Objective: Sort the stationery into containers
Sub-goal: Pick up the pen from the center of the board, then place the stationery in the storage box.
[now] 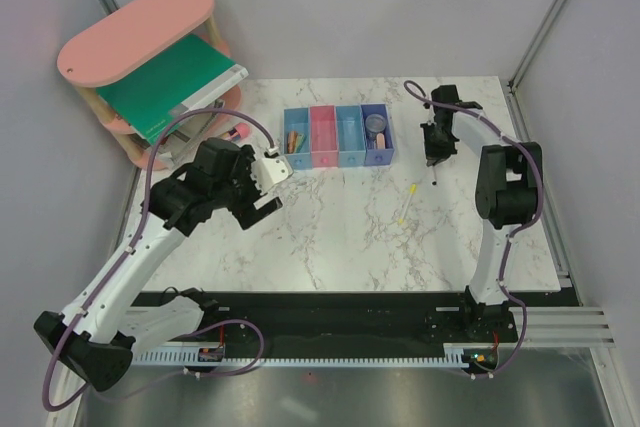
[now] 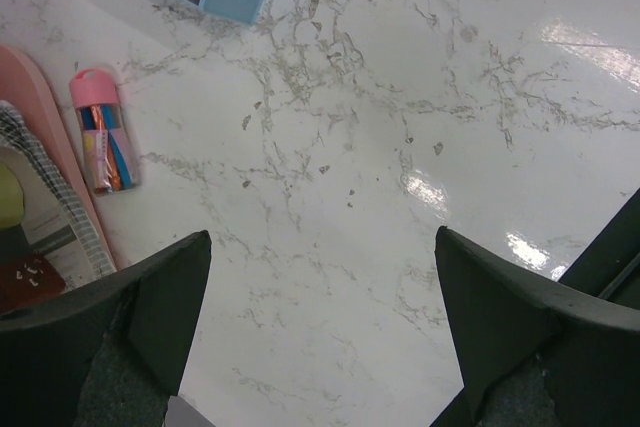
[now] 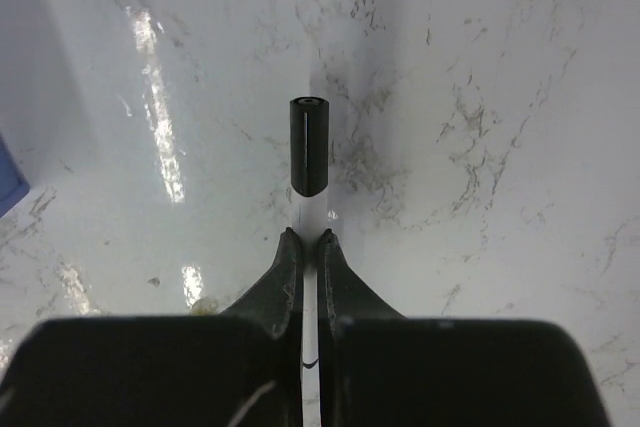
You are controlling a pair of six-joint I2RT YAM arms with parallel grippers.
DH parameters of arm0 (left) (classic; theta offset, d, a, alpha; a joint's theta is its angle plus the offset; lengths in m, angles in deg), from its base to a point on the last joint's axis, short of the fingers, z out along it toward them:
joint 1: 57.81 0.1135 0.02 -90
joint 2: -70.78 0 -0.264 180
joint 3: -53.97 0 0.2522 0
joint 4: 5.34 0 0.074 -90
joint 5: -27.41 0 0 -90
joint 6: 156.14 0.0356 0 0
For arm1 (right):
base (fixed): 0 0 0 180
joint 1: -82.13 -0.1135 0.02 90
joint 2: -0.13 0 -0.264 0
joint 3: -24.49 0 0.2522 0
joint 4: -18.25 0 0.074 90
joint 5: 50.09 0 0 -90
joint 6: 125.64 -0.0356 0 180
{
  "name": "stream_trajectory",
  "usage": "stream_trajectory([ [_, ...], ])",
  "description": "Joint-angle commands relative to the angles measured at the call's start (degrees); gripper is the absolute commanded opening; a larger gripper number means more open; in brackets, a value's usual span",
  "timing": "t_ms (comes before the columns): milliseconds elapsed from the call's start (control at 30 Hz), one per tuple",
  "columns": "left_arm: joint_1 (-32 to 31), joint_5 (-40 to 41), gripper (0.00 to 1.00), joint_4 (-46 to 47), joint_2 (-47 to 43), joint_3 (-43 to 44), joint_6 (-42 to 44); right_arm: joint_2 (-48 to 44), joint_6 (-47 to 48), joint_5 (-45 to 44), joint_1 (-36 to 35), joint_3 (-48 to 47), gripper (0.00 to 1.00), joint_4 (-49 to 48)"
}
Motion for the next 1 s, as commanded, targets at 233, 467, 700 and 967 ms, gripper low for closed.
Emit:
stream_trajectory([
  [233, 2.6, -0.8, 1.00, 3.0, 3.0, 1.6, -5.1, -10.4, 5.5, 4.2, -1.1, -8.8, 0.00, 4.8],
  [467, 8.1, -1.0, 1.00, 6.4, 12.0, 7.8, -8.0, -9.0, 7.1, 8.2, -4.8, -19.6, 0.00, 5.8],
  [700, 14.6, -3.9, 1.00, 9.3, 21.6, 15.5, -12.1, -4.3, 7.7, 12.6, -9.2, -27.9, 0.00, 3.6],
  [967, 15.3, -4.6, 1.00, 9.8, 26.9, 18.3, -10.1, 3.1, 7.3, 17.8, -12.0, -31.2, 0.00, -4.5],
])
